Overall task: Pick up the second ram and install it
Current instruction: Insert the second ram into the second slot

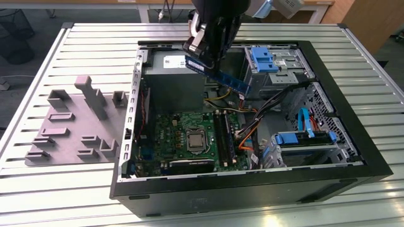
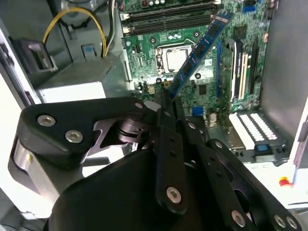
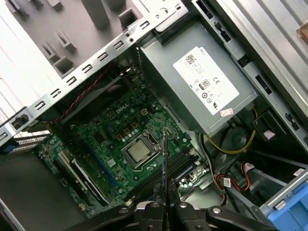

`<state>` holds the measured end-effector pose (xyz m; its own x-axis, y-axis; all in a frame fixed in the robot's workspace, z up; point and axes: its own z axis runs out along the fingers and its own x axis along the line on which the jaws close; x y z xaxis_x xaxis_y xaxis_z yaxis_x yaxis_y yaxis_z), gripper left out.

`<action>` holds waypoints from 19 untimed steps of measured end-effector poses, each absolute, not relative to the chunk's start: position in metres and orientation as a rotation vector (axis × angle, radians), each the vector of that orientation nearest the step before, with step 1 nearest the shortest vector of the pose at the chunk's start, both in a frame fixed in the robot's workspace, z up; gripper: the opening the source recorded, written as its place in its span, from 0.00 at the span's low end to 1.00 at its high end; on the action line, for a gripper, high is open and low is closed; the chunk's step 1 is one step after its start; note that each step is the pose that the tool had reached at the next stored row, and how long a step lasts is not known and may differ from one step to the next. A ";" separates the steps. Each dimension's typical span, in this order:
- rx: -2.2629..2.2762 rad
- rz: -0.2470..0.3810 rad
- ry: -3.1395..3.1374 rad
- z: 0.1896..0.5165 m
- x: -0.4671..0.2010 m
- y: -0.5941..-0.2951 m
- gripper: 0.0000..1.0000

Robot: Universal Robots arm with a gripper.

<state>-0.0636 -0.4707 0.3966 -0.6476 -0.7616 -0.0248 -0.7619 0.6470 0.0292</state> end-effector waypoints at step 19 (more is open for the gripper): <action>-0.966 0.053 2.974 0.394 -0.064 -0.471 0.14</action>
